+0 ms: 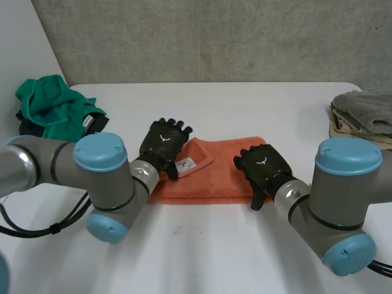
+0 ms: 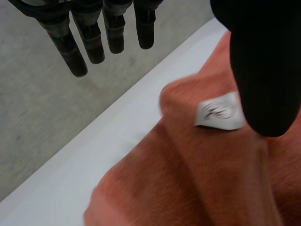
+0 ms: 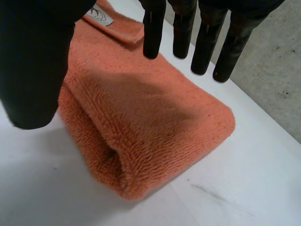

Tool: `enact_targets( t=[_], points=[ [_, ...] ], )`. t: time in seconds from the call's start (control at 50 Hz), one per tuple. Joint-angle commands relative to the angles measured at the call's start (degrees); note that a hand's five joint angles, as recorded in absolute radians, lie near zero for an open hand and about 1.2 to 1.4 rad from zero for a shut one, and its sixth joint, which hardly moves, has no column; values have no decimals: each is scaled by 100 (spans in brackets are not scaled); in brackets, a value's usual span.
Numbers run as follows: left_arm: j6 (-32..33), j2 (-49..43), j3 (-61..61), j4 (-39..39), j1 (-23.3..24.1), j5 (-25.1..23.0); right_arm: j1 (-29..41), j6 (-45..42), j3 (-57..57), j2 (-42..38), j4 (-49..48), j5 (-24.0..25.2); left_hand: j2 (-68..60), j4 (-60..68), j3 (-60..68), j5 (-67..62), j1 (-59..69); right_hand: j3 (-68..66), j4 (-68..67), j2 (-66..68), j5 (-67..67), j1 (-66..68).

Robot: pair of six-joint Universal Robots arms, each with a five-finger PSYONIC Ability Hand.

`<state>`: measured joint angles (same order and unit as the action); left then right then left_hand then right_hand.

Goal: Fold the laundry.

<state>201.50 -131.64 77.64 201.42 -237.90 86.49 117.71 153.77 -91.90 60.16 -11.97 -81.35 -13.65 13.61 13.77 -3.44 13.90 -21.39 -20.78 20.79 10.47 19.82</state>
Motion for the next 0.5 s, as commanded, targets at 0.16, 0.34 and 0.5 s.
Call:
enact_targets(
  t=[0.16,0.34,0.5],
  points=[
    [891,-345,-444,56,-705,1720,59,-312,-127,-118,-473,-47,-498,502,486,-519,473,-2216,-2277,2276,2308,2373],
    [839,411,321,29,-371,1511,59,-760,-83,-399,-745,-407,-212,216,200,-232,187,-2250,-2312,2310,2342,2407],
    [760,912,769,47,-204,1511,-187,-1165,-74,-470,-666,-628,-144,148,133,-165,119,-3539,-3600,3598,3631,3696]
  ],
)
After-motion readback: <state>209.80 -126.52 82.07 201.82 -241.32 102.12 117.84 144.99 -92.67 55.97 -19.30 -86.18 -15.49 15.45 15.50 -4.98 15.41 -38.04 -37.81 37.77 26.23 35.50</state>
